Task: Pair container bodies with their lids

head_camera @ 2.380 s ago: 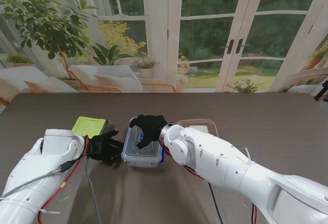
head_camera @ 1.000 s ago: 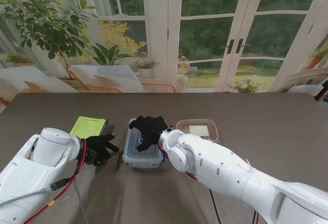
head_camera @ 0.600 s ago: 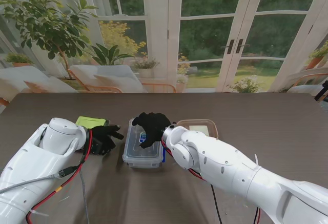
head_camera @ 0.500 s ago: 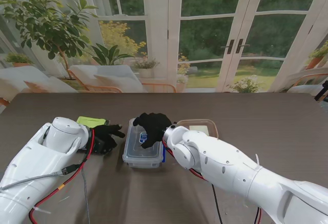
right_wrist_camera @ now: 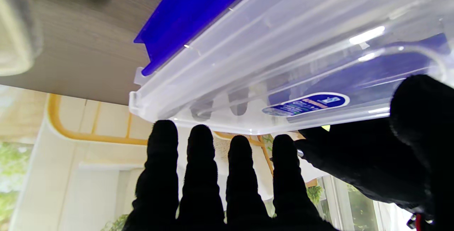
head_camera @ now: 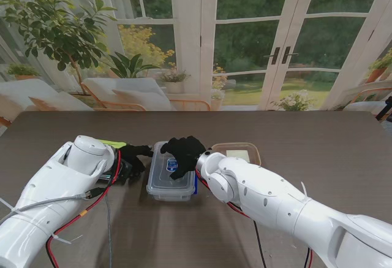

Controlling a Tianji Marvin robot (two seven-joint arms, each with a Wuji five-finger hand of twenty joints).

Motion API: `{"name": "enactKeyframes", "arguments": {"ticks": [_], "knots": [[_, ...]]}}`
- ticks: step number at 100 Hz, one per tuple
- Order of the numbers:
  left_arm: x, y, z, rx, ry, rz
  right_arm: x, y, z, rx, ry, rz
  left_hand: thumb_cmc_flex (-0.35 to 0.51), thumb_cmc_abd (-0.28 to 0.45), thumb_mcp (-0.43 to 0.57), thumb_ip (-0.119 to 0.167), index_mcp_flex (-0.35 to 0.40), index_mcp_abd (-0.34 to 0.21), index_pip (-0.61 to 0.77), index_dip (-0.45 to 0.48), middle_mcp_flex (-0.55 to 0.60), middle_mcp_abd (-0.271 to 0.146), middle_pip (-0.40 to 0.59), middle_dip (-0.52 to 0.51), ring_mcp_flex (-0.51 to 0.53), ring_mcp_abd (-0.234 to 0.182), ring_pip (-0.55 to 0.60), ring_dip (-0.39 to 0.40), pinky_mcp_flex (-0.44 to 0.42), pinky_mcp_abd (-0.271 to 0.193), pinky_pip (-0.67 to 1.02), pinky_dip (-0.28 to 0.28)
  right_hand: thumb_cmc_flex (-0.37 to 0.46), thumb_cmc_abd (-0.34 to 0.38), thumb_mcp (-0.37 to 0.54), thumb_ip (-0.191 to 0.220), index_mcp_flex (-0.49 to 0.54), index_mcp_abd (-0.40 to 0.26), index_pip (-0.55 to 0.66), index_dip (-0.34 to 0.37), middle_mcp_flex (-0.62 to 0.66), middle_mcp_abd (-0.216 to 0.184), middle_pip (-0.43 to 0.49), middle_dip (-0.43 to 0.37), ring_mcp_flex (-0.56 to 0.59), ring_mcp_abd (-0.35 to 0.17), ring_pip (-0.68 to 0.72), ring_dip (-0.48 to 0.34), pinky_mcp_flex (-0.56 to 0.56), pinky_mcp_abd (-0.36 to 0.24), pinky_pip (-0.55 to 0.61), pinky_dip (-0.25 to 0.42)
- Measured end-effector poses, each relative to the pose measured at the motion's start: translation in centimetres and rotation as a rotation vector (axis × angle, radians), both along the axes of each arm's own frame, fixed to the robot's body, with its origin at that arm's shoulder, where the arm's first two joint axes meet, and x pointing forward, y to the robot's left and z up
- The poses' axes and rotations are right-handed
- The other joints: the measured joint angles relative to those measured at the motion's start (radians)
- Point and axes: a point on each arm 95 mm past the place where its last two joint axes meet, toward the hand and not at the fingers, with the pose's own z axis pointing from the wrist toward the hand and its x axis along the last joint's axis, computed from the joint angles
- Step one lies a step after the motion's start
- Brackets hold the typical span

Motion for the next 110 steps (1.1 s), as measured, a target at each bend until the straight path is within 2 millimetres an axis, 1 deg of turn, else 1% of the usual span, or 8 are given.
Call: {"name": "enactKeyframes", "arguments": {"ticks": [29,56,59,66,71,85,95,110], "knots": [[1.3,-0.2,-0.8,0.006,-0.04,0.006,0.2,0.1,-0.2,0.011,0.012,0.002,0.001,0.0,0.0,0.0,-0.013,-0.044,-0.001,-0.005,0.0,0.0,0.0,0.01,0.0,0.0,0.0,-0.001,0.0,0.001,0.0,-0.002,-0.009,0.0,0.005,-0.001,0.0,0.0,0.0,0.001,0.0,0.0,0.0,0.0,-0.01,-0.005,0.013,0.011,-0.003,-0.02,0.0,0.0],[2.4,-0.4,-1.6,0.006,-0.022,-0.013,0.3,0.0,-0.3,0.025,0.025,-0.001,0.01,0.0,0.0,0.0,-0.007,-0.05,-0.001,-0.008,-0.001,0.001,0.0,0.011,0.0,0.0,0.0,-0.002,0.0,0.003,0.0,-0.002,-0.008,0.011,-0.004,-0.003,0.0,0.0,0.0,0.001,0.0,0.0,0.0,0.0,-0.018,-0.017,0.017,0.014,-0.031,-0.025,0.0,0.0],[2.5,-0.4,-1.6,0.004,-0.014,-0.022,0.3,0.0,-0.3,0.026,0.027,-0.002,0.01,0.0,0.0,-0.013,0.001,-0.05,-0.001,-0.008,-0.001,0.001,0.0,0.011,0.0,0.0,0.0,-0.002,0.0,0.003,0.0,-0.002,-0.007,0.011,-0.005,-0.003,0.0,0.0,0.0,0.001,0.0,0.0,0.0,0.0,-0.018,-0.017,0.017,0.014,-0.032,-0.025,0.0,0.0],[2.7,-0.4,-1.6,-0.001,-0.005,-0.034,0.3,0.0,-0.3,0.029,0.03,-0.003,0.01,0.006,0.0,-0.013,0.018,-0.05,0.002,-0.008,-0.001,0.001,0.0,0.012,0.0,0.0,0.0,-0.002,0.0,0.003,0.0,-0.003,-0.004,0.011,-0.005,-0.003,0.0,0.0,0.0,0.001,0.0,0.0,0.0,0.0,-0.019,-0.018,0.017,0.014,-0.037,-0.025,0.0,0.0],[2.8,-0.5,-1.4,0.0,-0.005,-0.038,0.4,0.0,-0.3,0.031,0.031,-0.004,0.01,0.006,0.001,0.001,0.027,-0.048,0.005,-0.008,-0.001,0.001,0.0,0.014,0.0,0.0,0.0,-0.002,0.0,0.004,0.0,-0.003,-0.003,0.011,-0.005,-0.003,0.0,0.0,0.0,0.001,0.0,0.0,0.0,0.0,-0.019,-0.019,0.015,0.014,-0.039,-0.025,0.0,0.0],[2.8,-0.8,-1.1,-0.001,-0.004,-0.043,0.4,-0.1,-0.3,0.034,0.036,-0.006,0.011,0.001,0.001,0.001,0.093,-0.02,0.029,0.003,-0.001,0.001,0.0,0.022,0.0,0.0,0.0,-0.002,-0.001,0.005,0.0,-0.003,0.0,0.011,-0.007,-0.003,0.0,0.0,0.0,0.001,0.0,0.0,0.0,0.0,-0.019,-0.026,0.012,0.014,-0.044,-0.027,0.0,0.0],[2.7,-1.2,-0.8,0.001,-0.003,-0.045,0.4,-0.1,-0.3,0.035,0.04,-0.007,0.011,0.001,0.001,0.001,0.113,0.009,0.025,-0.01,-0.001,0.001,0.0,0.024,0.0,0.0,0.0,-0.002,-0.005,0.006,0.0,-0.003,0.006,0.011,-0.007,-0.003,0.0,0.0,0.0,0.001,0.0,0.0,0.0,0.0,-0.02,-0.026,-0.001,0.014,-0.05,-0.028,0.0,0.0],[2.7,-1.0,-0.7,0.0,0.003,-0.034,0.4,-0.1,-0.3,0.038,0.043,-0.009,0.011,0.001,0.001,0.001,0.14,0.008,0.022,-0.007,-0.001,0.003,0.0,0.025,-0.001,0.0,0.0,-0.002,-0.01,0.008,0.0,-0.003,0.007,0.011,-0.007,-0.003,0.0,0.0,0.0,0.001,0.0,0.0,0.0,0.0,-0.02,-0.026,-0.002,0.014,-0.053,-0.028,0.0,-0.001]]}}
